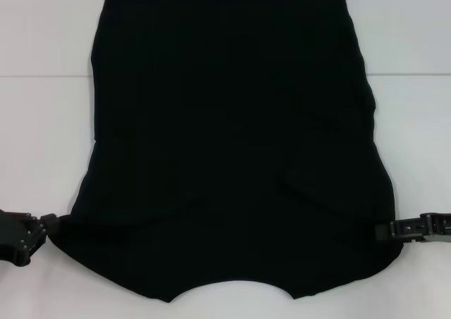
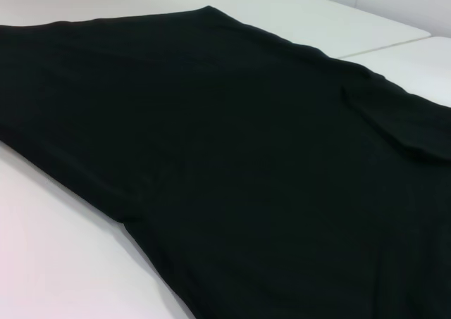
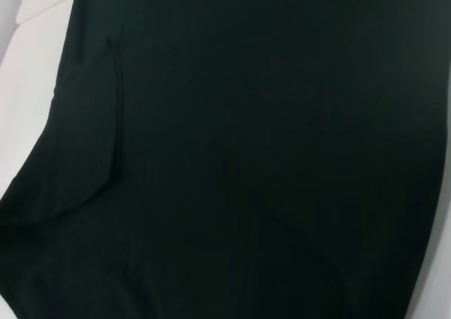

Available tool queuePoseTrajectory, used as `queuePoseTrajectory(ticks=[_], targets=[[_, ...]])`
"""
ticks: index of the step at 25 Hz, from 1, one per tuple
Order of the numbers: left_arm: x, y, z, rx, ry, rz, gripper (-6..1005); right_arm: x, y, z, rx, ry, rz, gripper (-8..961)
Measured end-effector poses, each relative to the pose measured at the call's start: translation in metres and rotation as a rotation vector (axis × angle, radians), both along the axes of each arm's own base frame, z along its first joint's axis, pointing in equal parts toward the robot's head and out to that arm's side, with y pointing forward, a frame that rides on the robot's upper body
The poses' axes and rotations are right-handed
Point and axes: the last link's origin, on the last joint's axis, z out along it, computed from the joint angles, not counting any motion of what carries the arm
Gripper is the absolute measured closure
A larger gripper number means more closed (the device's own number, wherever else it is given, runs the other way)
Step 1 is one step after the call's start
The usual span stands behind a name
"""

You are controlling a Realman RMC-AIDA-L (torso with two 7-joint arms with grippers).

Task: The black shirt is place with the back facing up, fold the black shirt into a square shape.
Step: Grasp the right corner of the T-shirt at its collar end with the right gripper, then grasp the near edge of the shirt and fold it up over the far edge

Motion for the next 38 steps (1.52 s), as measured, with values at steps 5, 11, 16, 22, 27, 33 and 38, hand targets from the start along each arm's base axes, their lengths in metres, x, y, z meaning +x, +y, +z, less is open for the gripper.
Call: queuePoseTrajectory(ticks=[5, 11, 16, 22, 27, 33, 38], targets=[[0.0, 0.0, 0.0, 0.0, 0.001, -0.001, 992, -0.003, 0.002, -0.001, 0.001, -0.001, 0.012, 349], [0.0, 0.0, -0.001, 0.0, 0.0, -0.001, 993, -0.004, 0.002, -0.004, -0.002, -0.001, 0.025, 416], [0.0, 0.0, -0.001, -0.001, -0.002, 0.0, 992, -0.001, 0.0, -0.004, 0.001, -0.005, 0.016, 661], [0.001, 0.0, -0.003, -0.003, -0.007, 0.001, 993, 0.002, -0.004, -0.007, -0.004, -0.01, 0.008, 860], [0.002, -0.002, -0.004, -0.009, -0.032, 0.017, 992, 0.01, -0.01, -0.003, 0.008, -0.016, 0.015, 887], [0.006, -0.015, 0.007, -0.021, -0.15, 0.062, 992, 0.028, -0.03, 0.007, 0.046, 0.008, 0.037, 908], [0.006, -0.038, 0.018, -0.021, -0.249, 0.067, 992, 0.044, -0.056, 0.02, 0.085, 0.043, 0.069, 908]])
